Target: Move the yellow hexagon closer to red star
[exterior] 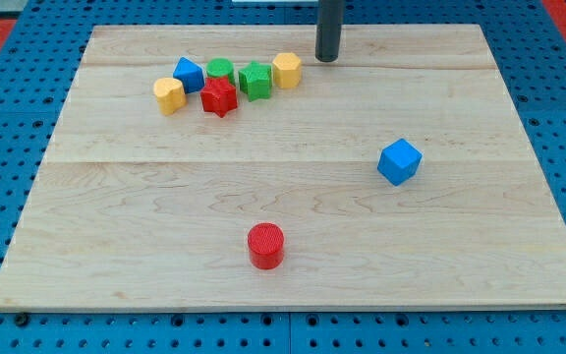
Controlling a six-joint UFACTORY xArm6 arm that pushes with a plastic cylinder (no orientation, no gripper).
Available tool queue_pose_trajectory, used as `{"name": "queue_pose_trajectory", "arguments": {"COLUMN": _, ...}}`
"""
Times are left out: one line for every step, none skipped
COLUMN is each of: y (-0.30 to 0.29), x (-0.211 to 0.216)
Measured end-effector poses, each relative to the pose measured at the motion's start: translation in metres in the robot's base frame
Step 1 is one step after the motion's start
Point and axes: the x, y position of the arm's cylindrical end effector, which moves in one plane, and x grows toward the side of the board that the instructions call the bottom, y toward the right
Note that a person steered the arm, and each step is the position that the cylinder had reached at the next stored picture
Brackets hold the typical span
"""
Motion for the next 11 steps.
{"name": "queue_pose_trajectory", "arguments": {"y": -0.044, "x": -0.013}}
{"name": "queue_pose_trajectory", "arguments": {"y": -0.032, "x": 0.015}}
{"name": "queue_pose_trajectory", "arguments": {"y": -0.02, "x": 0.041}}
{"name": "queue_pose_trajectory", "arguments": {"y": -0.016, "x": 0.06}}
{"name": "queue_pose_trajectory", "arguments": {"y": -0.016, "x": 0.064}}
{"name": "queue_pose_trajectory", "arguments": {"y": -0.019, "x": 0.072}}
{"name": "queue_pose_trajectory", "arguments": {"y": -0.038, "x": 0.08}}
{"name": "queue_pose_trajectory", "arguments": {"y": -0.049, "x": 0.101}}
{"name": "queue_pose_trajectory", "arguments": {"y": -0.05, "x": 0.11}}
{"name": "queue_pose_trajectory", "arguments": {"y": -0.05, "x": 0.119}}
{"name": "queue_pose_trajectory", "arguments": {"y": -0.053, "x": 0.119}}
